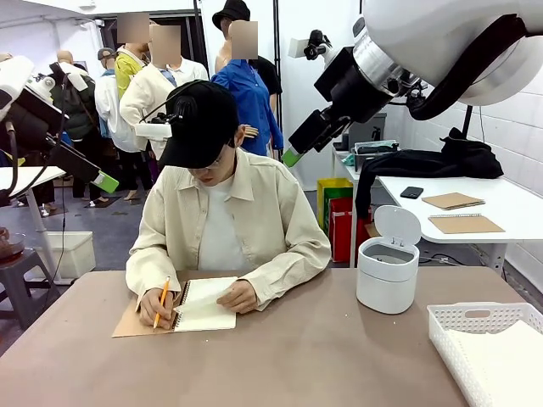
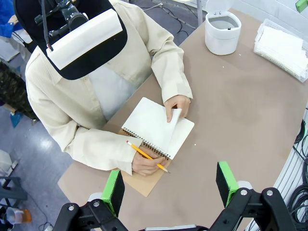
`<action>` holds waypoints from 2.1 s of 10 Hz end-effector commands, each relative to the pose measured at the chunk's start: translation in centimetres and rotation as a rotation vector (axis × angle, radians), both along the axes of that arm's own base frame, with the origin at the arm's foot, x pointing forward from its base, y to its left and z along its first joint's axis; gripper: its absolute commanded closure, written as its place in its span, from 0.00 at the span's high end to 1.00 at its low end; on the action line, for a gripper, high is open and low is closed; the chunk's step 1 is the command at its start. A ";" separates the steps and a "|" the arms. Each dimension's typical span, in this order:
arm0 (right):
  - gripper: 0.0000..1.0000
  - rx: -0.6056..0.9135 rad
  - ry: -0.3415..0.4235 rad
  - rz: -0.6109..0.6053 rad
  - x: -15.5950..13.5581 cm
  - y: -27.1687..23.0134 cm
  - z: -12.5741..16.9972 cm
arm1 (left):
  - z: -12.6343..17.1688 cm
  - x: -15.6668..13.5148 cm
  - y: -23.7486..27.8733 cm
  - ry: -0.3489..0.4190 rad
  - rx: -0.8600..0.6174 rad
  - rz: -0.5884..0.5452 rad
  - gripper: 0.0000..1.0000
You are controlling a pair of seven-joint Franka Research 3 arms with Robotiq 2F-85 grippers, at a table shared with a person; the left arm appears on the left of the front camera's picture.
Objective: Sort the paper based on its condition.
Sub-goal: If a person hands you a paper, place it in the Organizing basket , and if it's crumpled, put it in the Trash can.
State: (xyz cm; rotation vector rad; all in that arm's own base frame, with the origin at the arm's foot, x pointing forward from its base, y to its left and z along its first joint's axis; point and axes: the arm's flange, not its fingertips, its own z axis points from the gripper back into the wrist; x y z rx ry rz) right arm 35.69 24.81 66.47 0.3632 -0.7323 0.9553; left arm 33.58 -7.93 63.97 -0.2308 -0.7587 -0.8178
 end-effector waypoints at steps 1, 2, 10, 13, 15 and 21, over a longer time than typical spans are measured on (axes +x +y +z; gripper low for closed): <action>1.00 -0.006 0.011 0.001 0.0 0.0 0.1 | 0.0 0.0 0.0 0.001 -0.007 0.000 1.00; 1.00 -0.006 0.011 0.001 0.0 0.0 0.1 | 0.0 0.0 0.0 0.001 -0.007 0.000 1.00; 1.00 -0.006 0.011 0.001 0.0 0.0 0.1 | 0.0 0.0 0.0 0.001 -0.007 0.000 1.00; 1.00 -0.006 0.011 0.001 0.0 0.0 0.1 | 0.0 0.0 0.0 0.001 -0.007 0.000 1.00; 1.00 -0.006 0.011 0.001 0.0 0.0 0.1 | 0.0 0.0 0.0 0.001 -0.007 0.000 1.00; 1.00 -0.006 0.011 0.001 0.0 0.0 0.1 | 0.0 0.0 0.0 0.001 -0.007 0.000 1.00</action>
